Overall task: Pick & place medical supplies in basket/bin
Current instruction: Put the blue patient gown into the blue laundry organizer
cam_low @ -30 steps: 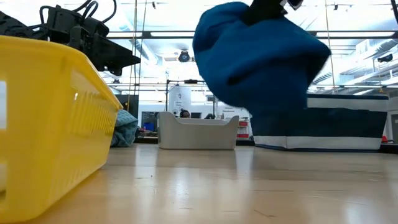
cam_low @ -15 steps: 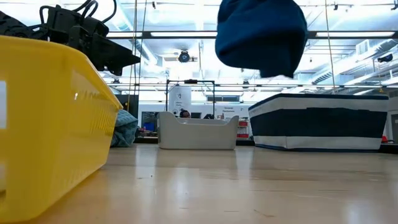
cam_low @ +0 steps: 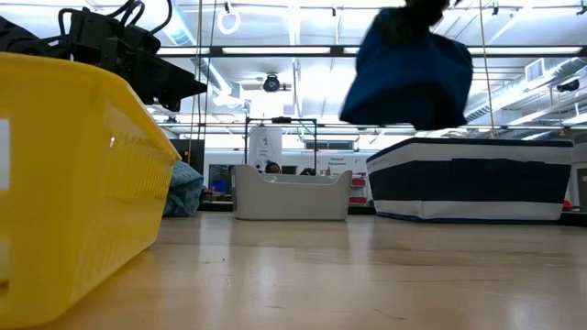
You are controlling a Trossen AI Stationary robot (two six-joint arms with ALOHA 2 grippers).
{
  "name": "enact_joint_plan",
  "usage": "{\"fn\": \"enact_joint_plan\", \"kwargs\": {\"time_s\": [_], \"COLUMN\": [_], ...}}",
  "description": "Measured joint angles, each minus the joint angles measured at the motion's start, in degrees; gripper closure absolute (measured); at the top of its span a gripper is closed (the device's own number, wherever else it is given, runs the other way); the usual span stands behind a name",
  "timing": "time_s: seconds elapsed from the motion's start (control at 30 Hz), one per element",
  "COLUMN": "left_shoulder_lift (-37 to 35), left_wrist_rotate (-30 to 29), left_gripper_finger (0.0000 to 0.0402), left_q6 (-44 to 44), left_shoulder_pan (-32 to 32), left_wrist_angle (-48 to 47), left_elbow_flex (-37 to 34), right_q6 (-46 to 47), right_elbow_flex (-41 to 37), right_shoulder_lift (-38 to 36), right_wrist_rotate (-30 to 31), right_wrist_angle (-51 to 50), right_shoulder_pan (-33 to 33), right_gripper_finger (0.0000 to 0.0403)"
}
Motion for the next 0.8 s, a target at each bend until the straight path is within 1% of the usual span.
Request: {"fn": "enact_joint_plan", "kwargs": {"time_s": [0.1,0.17,0.33,0.37,0.57,0.63,0.8], "left_shoulder_lift": [0.0,0.0,0.0,-0.01,0.0,0.09,0.35], "left_wrist_rotate": [0.0,0.0,0.0,0.02,0.24,0.26,0.32], "left_gripper_finger": [0.0155,0.0155,0.0155,0.0155,0.0155,0.0155,0.0155], "left_q6": [0.0,0.0,-0.01,0.0,-0.01,0.02,0.13], "left_shoulder_pan": [0.0,0.0,0.01,0.0,0.0,0.0,-0.51], "left_wrist_angle": [0.0,0.0,-0.02,-0.04,-0.17,-0.29,-0.51], "left_elbow_flex": [0.0,0.0,0.0,0.0,0.0,0.0,0.0], "right_q6": [4.66,7.37,11.1,11.29,10.3,8.42,3.61], "right_elbow_flex": [0.0,0.0,-0.07,-0.07,-0.07,-0.07,-0.07], "right_shoulder_lift": [0.0,0.0,1.15,1.31,3.01,3.87,6.95], "right_wrist_rotate": [-2.24,-4.98,-10.46,-12.57,-24.06,-29.7,-38.9], "right_wrist_angle": [-5.05,-7.93,-13.93,-14.72,-18.2,-18.39,-18.34], "right_shoulder_pan": [-4.69,-7.68,-14.06,-15.48,-22.33,-24.69,-28.66], "right_gripper_finger": [0.037,0.037,0.037,0.037,0.037,0.037,0.037]}}
